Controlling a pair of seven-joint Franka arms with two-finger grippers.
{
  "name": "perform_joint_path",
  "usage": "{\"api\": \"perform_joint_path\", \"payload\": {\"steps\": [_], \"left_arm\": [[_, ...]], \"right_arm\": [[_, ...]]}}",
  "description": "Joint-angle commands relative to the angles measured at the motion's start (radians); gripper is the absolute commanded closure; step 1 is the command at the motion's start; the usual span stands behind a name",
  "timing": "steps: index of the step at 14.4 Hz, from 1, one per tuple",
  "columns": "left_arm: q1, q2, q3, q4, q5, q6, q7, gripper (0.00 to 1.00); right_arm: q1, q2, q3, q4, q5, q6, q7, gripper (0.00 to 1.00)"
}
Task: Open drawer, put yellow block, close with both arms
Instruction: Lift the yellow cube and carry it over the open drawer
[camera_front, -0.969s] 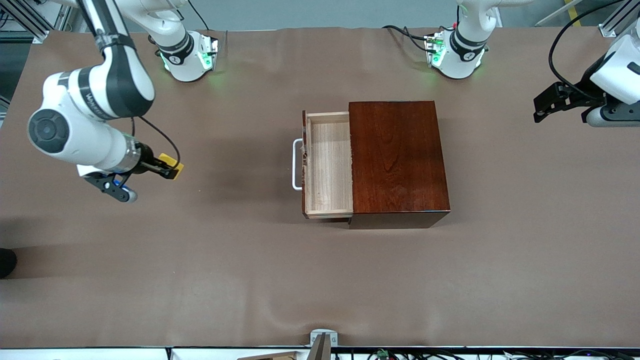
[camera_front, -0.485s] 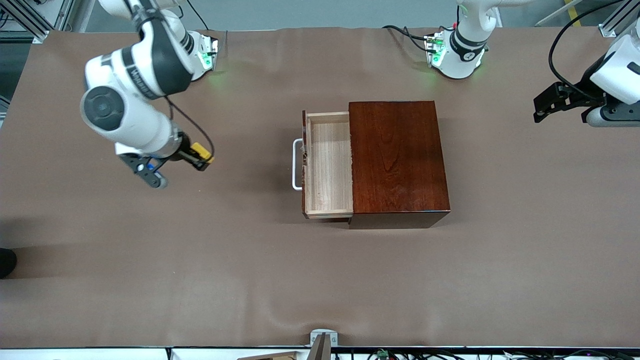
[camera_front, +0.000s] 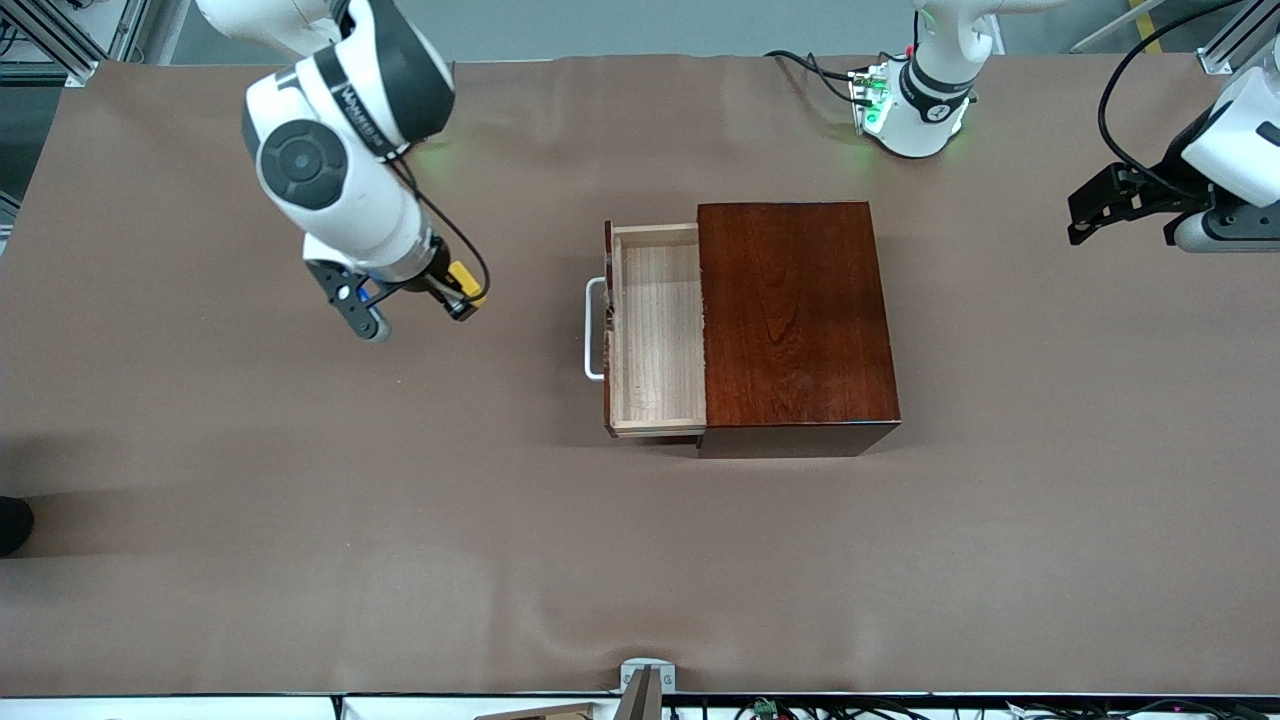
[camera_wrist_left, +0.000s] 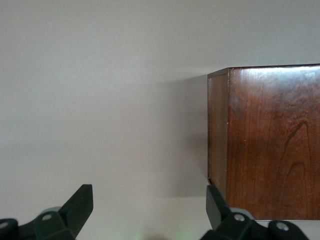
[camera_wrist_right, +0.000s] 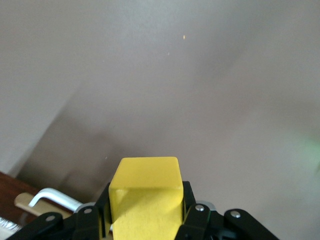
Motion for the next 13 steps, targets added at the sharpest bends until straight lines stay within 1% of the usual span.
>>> {"api": "perform_joint_path", "payload": {"steps": [1, 6, 8, 9, 13], "left_arm": [[0.009, -0.026, -0.011, -0.003, -0.007, -0.004, -0.002, 0.00], [0.009, -0.023, -0.009, -0.003, -0.006, 0.001, -0.002, 0.00], [0.007, -0.014, -0.011, -0.003, -0.006, 0.004, -0.002, 0.00], [0.004, -0.014, -0.011, -0.003, -0.006, 0.007, -0.002, 0.00], [0.004, -0.014, -0.011, -0.006, -0.004, 0.010, 0.001, 0.00]], "right_arm": [[0.062, 0.032, -0.013, 0.058, 0.033, -0.011, 0.114, 0.73], [0.123, 0.085, -0.012, 0.129, 0.036, 0.016, 0.294, 0.73], [0.142, 0.110, -0.012, 0.152, 0.074, 0.030, 0.339, 0.73], [0.154, 0.118, -0.013, 0.155, 0.096, 0.057, 0.366, 0.73], [0.209, 0.171, -0.013, 0.163, 0.104, 0.148, 0.497, 0.73]]}}
